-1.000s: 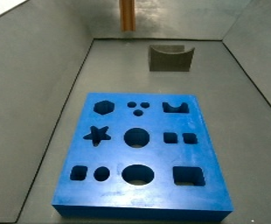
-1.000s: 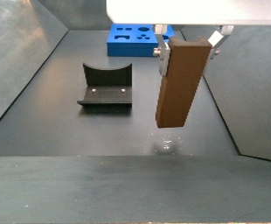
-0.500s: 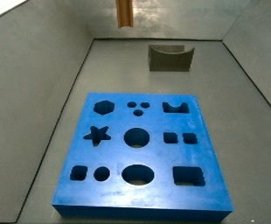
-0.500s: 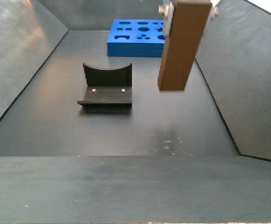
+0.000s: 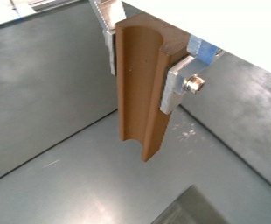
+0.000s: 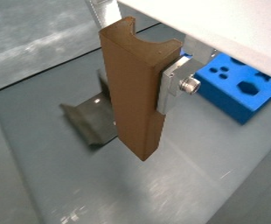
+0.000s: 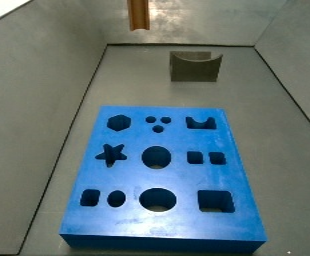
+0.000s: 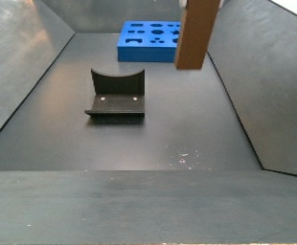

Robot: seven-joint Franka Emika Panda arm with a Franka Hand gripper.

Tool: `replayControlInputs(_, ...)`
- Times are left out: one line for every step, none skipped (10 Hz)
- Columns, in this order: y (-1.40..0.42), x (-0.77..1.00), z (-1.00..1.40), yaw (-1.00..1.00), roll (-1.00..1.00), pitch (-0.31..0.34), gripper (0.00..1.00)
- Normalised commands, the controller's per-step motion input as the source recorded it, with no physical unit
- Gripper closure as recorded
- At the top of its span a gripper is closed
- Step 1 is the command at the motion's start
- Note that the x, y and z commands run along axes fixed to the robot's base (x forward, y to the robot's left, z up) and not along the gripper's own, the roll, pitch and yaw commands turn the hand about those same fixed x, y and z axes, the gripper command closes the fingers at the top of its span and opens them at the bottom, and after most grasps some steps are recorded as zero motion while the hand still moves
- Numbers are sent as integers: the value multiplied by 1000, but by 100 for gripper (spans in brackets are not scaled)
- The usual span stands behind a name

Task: Pick up the arch object. Move up. Rotate the arch object. Move to above the board. Insert the arch object.
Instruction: Rotate the arch object.

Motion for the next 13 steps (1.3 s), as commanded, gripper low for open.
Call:
replayControlInputs(-455,-53,97,39,131,33,100)
replayControlInputs(-318,-45,77,40,128,34,100)
replayControlInputs(0,0,0,-1000,-2,58,100)
replayControlInputs(62,5,-12,-1000,-10,59,100)
replayControlInputs(55,12,-7,-1000,-16,62,100)
replayControlInputs(41,16,-5,-1000,-17,65,100)
replayControlInputs(25,19,1,-1000,-18,72,100)
replayControlInputs(18,21,6,-1000,-20,78,100)
replayControlInputs(15,23,11,-1000,-23,89,100)
replayControlInputs(14,24,12,-1000,-24,96,100)
replayControlInputs(14,26,15,-1000,-29,113,100)
replayControlInputs(13,29,17,-1000,-33,129,100)
replayControlInputs(14,34,19,-1000,-40,152,100)
